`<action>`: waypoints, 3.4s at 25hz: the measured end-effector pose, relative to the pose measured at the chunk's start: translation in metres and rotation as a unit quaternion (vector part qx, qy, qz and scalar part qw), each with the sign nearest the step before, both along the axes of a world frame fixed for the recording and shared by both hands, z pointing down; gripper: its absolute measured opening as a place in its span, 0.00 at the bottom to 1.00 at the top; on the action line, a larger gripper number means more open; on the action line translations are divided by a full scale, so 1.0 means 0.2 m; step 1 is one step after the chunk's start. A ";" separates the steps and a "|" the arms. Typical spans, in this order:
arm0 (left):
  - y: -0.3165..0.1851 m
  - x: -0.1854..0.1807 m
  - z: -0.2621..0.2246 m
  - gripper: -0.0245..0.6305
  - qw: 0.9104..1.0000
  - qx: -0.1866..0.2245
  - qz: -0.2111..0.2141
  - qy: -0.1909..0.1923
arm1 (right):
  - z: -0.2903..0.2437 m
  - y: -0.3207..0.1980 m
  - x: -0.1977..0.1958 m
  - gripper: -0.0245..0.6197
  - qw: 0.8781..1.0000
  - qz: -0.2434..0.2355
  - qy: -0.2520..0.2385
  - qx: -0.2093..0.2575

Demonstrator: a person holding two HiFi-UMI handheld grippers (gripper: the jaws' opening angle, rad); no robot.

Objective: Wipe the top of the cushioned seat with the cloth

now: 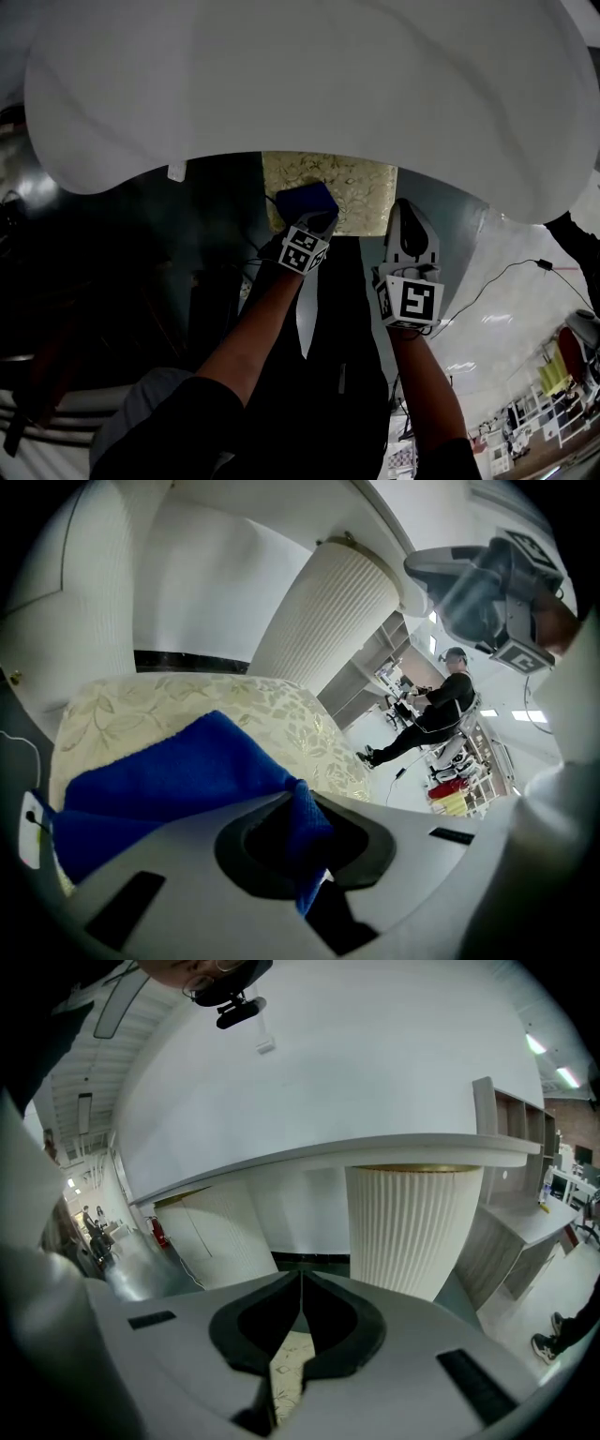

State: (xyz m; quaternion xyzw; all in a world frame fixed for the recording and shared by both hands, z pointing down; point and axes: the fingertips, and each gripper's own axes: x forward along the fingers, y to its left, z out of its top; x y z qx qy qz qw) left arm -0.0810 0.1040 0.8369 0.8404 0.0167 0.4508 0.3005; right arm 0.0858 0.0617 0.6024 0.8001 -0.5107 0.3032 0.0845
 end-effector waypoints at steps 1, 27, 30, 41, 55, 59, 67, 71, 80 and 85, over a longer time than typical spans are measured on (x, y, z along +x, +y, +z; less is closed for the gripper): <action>0.01 0.01 0.00 0.09 1.000 -0.001 0.005 0.000 | -0.01 0.00 0.01 0.10 1.000 -0.001 -0.001 0.000; 0.26 0.24 -0.02 0.09 0.999 0.001 0.050 0.007 | 0.05 0.28 0.24 0.10 0.998 0.058 -0.007 -0.005; 0.32 0.31 -0.05 0.09 0.998 -0.002 0.059 0.010 | 0.04 0.33 0.26 0.10 0.998 0.068 -0.007 -0.007; 0.49 0.51 -0.08 0.09 0.997 -0.013 0.072 0.012 | 0.03 0.53 0.35 0.10 0.995 0.100 -0.001 -0.018; 0.37 0.68 -0.49 0.09 0.993 -0.015 -0.025 0.114 | -0.08 0.52 0.22 0.10 0.991 0.134 0.005 -0.008; 0.27 0.54 -0.80 0.09 0.988 -0.003 -0.048 0.144 | -0.34 0.49 0.08 0.10 0.988 0.154 0.007 0.016; -0.05 0.22 -1.74 0.09 0.959 0.102 -0.024 0.264 | -0.94 0.46 -0.33 0.10 0.990 0.128 0.036 0.049; -0.14 0.03 -2.20 0.09 0.944 0.140 -0.048 0.295 | -1.18 0.44 -0.55 0.10 0.995 0.091 0.018 0.029; -0.10 -0.22 -2.93 0.09 0.908 0.232 -0.143 0.318 | -1.75 0.37 -0.81 0.10 0.994 -0.033 0.058 0.091; 0.15 -0.24 -3.14 0.09 0.898 0.263 -0.160 0.316 | -2.04 0.53 -0.84 0.10 0.986 -0.072 0.047 0.143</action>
